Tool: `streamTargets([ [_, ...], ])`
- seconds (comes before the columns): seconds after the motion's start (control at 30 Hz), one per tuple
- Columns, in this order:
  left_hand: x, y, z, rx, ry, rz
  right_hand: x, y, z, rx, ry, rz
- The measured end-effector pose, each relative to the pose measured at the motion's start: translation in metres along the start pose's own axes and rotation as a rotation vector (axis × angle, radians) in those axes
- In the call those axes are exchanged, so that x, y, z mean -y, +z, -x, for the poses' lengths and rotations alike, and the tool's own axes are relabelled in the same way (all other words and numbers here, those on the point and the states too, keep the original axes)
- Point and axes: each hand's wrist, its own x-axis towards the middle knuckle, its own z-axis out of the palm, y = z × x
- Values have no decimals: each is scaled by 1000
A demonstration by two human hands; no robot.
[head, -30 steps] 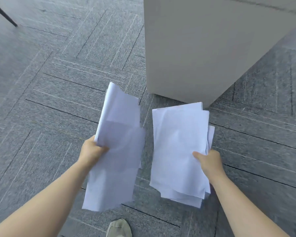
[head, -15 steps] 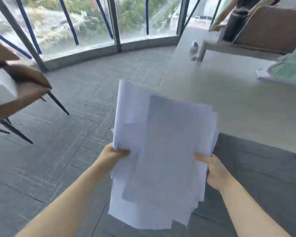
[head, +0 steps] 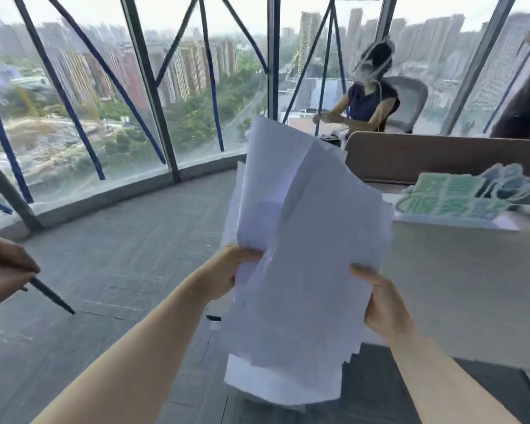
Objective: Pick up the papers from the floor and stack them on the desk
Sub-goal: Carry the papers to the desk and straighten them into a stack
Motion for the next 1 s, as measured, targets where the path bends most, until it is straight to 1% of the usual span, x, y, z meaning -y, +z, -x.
streamTargets([
  [0.1, -7, 26, -65, 22, -12, 40, 45, -40, -49, -9, -65, -28],
  [0.2, 10, 42, -118, -9, -145, 147, 63, -77, -99, -18, 36, -50],
  [0.27, 29, 46, -144, -58, -247, 184, 60, -98, -129, -52, 121, -9],
  [0.37, 66, 40, -175, -151, -358, 210, 42, -119, -168, -90, 226, 148],
  [0.5, 125, 23, -208, -308, -501, 230, 6, -137, -214, -217, 259, 415],
  [0.57, 146, 19, -221, -332, -548, 170, -10, -143, -230, -228, 242, 546],
  [0.67, 169, 10, -239, -378, -552, 26, -24, -147, -247, -255, 231, 686],
  [0.77, 174, 4, -258, -480, -500, -137, -24, -142, -255, -359, 181, 708],
  [0.83, 174, -2, -268, -548, -459, -152, -24, -136, -262, -422, 171, 680],
  [0.87, 173, -5, -272, -540, -461, -125, -25, -132, -267, -448, 186, 654],
  [0.9, 172, -9, -275, -495, -480, -106, -27, -126, -271, -456, 212, 607],
  [1.0, 156, -13, -283, -285, -513, -155, -32, -109, -281, -423, 289, 422],
])
